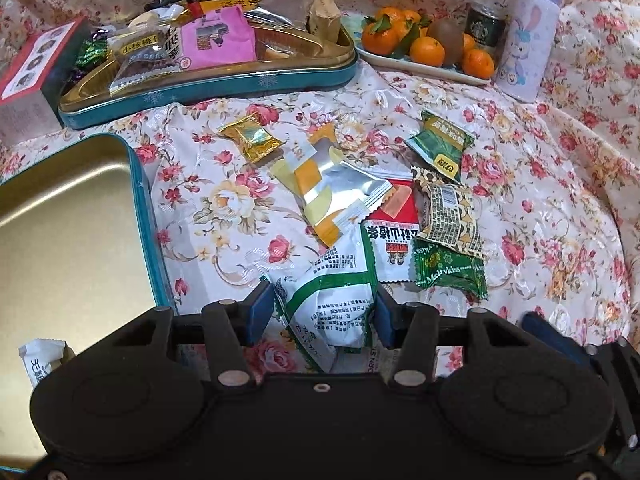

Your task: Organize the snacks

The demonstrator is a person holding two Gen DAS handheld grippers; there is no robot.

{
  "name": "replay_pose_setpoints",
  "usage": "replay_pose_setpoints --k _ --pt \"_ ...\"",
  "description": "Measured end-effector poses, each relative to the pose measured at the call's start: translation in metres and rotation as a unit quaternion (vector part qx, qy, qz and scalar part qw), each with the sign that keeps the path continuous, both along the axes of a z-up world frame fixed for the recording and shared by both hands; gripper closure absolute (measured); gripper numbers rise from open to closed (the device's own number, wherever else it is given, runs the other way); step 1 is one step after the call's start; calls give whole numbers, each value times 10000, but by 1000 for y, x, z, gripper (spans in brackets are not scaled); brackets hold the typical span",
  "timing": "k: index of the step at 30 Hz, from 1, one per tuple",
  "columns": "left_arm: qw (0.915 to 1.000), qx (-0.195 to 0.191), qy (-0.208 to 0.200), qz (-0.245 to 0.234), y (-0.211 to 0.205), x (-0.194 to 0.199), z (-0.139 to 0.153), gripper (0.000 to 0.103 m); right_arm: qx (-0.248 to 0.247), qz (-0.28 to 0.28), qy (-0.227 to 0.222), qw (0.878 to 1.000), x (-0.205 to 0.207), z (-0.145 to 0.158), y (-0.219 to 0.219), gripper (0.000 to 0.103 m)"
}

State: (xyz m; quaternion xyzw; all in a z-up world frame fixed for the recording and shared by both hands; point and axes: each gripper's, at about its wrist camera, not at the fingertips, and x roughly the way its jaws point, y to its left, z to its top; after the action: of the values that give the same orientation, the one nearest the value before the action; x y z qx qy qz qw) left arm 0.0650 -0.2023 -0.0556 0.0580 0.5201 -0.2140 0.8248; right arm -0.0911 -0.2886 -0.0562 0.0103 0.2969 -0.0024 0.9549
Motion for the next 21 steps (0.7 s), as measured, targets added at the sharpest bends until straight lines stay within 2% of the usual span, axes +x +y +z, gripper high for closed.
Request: replay_pose_setpoints --k 2,7,12,17,21 --pt "10000 -25 31 -7 1 1 0 46 -41 268 70 9996 8 0 8 40" --pt "9996 -189 189 37 7 6 1 46 -522 700 224 9959 18 -7 27 42" --pt "9996 -211 192 35 7 5 1 46 -541 437 228 9973 18 -9 16 42" --pt "9994 -240 229 61 7 6 1 46 -189 92 124 9997 28 -2 -6 42" --pt "9991 -299 281 102 8 8 1 46 -205 101 134 9996 35 1 -11 42"
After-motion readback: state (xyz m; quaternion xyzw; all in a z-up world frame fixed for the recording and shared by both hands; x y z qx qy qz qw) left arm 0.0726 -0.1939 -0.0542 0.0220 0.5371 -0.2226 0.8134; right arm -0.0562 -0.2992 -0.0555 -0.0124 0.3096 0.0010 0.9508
